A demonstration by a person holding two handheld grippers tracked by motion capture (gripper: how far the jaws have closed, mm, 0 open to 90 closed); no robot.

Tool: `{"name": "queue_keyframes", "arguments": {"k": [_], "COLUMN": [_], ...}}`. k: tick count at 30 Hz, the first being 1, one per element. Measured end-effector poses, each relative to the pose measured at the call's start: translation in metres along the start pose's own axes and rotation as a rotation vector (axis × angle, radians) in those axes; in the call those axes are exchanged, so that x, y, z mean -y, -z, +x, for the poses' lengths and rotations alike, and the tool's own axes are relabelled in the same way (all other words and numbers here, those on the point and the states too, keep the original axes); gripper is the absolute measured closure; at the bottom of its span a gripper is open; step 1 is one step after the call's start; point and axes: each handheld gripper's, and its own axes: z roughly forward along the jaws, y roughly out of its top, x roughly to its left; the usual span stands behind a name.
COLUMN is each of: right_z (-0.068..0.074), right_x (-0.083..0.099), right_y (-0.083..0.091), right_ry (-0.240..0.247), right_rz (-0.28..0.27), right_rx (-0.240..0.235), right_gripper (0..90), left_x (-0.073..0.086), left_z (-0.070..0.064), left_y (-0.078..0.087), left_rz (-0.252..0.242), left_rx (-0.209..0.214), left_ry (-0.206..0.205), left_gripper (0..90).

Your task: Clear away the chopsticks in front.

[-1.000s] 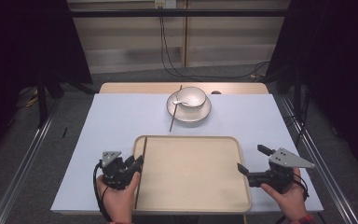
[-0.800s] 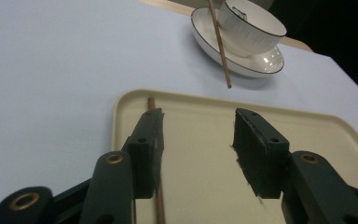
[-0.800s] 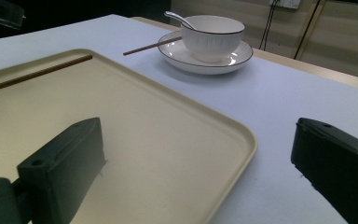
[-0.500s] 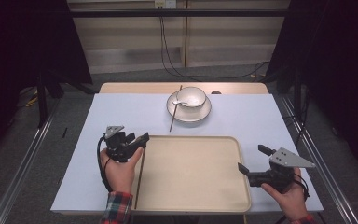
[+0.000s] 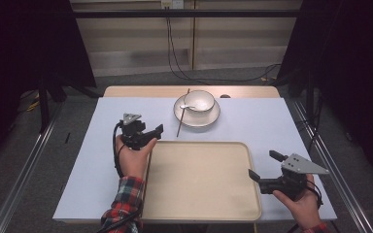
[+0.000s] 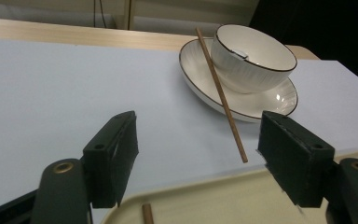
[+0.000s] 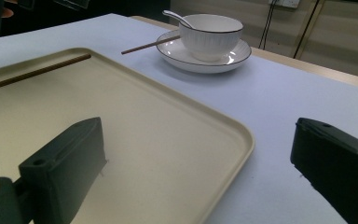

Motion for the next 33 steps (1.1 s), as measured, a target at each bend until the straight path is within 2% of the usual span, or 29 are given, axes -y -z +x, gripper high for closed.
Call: {"name": "queue_keyframes", "arguments": {"k": [4, 11, 12, 17, 20, 22, 25, 26, 28, 31, 32, 33], "right_z": [-0.001, -0.001, -0.002, -0.002, -0.002, -0.002, -0.002, -0.002, -0.003, -0.004, -0.004, -0.004], "right_x": [0.0, 0.0, 0.0, 0.0, 0.0, 0.0, 0.0, 0.0, 0.0, 0.0, 0.0, 0.0], "right_y": [0.0, 0.0, 0.001, 0.001, 0.001, 0.001, 0.001, 0.001, 0.001, 0.001, 0.001, 0.001], "right_ry": [-0.002, 0.0, -0.001, -0.002, -0.004, -0.008, -0.003, -0.006, -0.006, -0.009, -0.012, -0.011], "right_rz": [0.002, -0.002, -0.001, -0.001, -0.001, -0.001, -0.004, -0.002, -0.005, -0.006, -0.006, -0.006], "right_rx": [0.004, 0.001, 0.0, 0.0, 0.002, 0.004, 0.001, 0.001, 0.0, -0.004, -0.001, -0.005], "right_gripper": [2.6, 2.6, 2.6, 2.8, 2.8, 2.8, 2.8, 2.8, 2.8, 2.8, 2.7, 2.8], "left_x": [-0.005, -0.009, -0.01, -0.012, -0.017, -0.02, -0.022, -0.022, -0.02, -0.018, -0.017, -0.014], "left_z": [-0.003, -0.008, -0.009, -0.014, -0.021, -0.024, -0.028, -0.029, -0.033, -0.033, -0.033, -0.034], "left_y": [-0.019, -0.04, -0.044, -0.057, -0.069, -0.076, -0.08, -0.082, -0.089, -0.093, -0.094, -0.098], "left_rz": [0.029, 0.053, 0.062, 0.07, 0.081, 0.091, 0.092, 0.097, 0.124, 0.144, 0.154, 0.168], "left_rx": [0.01, 0.006, 0.007, 0.018, 0.028, 0.033, 0.044, 0.048, 0.049, 0.046, 0.049, 0.051], "left_ry": [-0.035, -0.055, -0.069, -0.086, -0.117, -0.141, -0.136, -0.139, -0.156, -0.158, -0.163, -0.149], "left_gripper": [26.2, 26.6, 26.6, 28.7, 30.7, 33.3, 36.6, 40.5, 45.4, 49.0, 54.4, 55.9]}}
